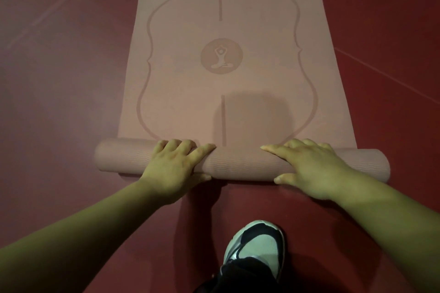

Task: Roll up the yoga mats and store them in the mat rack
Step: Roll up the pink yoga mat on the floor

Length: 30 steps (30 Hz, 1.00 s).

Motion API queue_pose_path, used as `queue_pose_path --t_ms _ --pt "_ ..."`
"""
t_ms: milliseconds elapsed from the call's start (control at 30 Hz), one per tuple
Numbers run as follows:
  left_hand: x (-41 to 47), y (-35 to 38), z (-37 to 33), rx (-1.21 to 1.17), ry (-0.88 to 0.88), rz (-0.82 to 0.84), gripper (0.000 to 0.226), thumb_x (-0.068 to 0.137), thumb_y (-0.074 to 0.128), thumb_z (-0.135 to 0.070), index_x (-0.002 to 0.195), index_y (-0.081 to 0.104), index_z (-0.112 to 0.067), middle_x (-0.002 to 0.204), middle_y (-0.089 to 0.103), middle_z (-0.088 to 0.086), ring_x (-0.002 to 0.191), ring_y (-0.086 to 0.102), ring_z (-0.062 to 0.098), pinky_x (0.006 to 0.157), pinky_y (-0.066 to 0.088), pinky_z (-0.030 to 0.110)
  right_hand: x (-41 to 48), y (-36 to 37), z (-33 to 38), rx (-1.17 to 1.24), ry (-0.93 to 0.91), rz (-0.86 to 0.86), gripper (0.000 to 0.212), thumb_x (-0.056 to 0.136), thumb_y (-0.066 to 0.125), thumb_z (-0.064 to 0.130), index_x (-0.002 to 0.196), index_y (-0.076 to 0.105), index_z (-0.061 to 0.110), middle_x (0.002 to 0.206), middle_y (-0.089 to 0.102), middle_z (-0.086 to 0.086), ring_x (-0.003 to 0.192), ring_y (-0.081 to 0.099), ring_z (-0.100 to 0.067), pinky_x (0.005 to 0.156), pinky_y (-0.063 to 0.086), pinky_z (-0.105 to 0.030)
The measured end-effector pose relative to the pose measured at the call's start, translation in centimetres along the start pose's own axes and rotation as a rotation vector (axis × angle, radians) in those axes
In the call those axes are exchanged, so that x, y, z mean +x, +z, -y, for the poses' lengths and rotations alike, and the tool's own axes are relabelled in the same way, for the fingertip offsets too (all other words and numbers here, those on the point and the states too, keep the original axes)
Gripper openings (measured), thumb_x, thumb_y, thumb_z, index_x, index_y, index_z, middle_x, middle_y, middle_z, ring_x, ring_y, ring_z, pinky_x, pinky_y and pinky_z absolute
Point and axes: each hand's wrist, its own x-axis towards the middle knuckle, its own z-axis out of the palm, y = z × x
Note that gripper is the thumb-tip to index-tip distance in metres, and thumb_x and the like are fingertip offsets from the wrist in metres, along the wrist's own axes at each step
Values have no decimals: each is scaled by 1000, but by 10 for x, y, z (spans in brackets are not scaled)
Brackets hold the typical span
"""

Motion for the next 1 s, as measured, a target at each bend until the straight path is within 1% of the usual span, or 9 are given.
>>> queue_pose_path --t_ms 167,333,400,467,567,633,733,900,1000 --pt "-19 0 -23 -25 30 55 72 85 40 -79 144 44 -38 107 62 -4 90 59 29 80 46 43 -29 13 -5 54 1 113 76 89 56 67 150 11 63 138 43 17 132 38 -11 108 32 -38" --pt "-31 1 -45 -69 74 163 75 85 37 -84 144 43 -38 109 65 -4 91 62 30 79 49 44 -49 19 -15 143 42 300 80 85 61 68 148 12 66 156 34 15 144 31 -15 117 28 -42" --pt "-34 3 -50 -86 91 183 76 85 34 -85 144 44 -38 109 66 -4 90 63 30 79 51 44 -56 23 -17 171 52 328 80 84 62 68 147 12 68 153 36 16 143 32 -14 117 29 -41" --pt "-36 3 -52 -92 91 194 78 85 31 -86 145 44 -38 109 66 -5 90 63 30 79 51 44 -64 29 -17 133 46 305 79 86 56 71 146 5 69 147 36 18 141 32 -12 116 27 -38" --pt "-35 2 -51 -94 85 229 79 85 28 -88 147 40 -40 113 65 -5 95 62 29 83 50 44 -77 41 -7 64 76 195 79 86 41 80 148 -6 65 152 27 17 142 24 -12 119 18 -39" --pt "-33 1 -50 -96 81 250 80 84 27 -88 148 37 -40 116 64 -4 99 61 30 86 49 44 -85 57 8 -17 84 2 76 82 30 83 151 10 61 153 37 7 140 32 -21 118 23 -48" --pt "-32 3 -50 -87 85 244 80 85 28 -88 149 37 -39 117 63 -3 100 61 30 87 49 45 -86 75 23 3 120 -205 68 85 34 77 144 48 47 134 60 -3 123 51 -30 104 37 -57" --pt "-32 5 -51 -84 84 159 82 88 29 -87 150 41 -34 121 61 -1 103 60 28 87 48 45 -73 74 17 -34 179 -110 65 85 30 79 141 50 49 126 64 1 120 57 -28 101 37 -53" --pt "-35 5 -52 -73 88 65 83 88 38 -85 151 44 -32 124 58 4 108 57 30 89 47 47 -66 65 15 -39 204 -21 76 80 11 84 147 33 57 138 56 7 131 48 -22 108 28 -47"
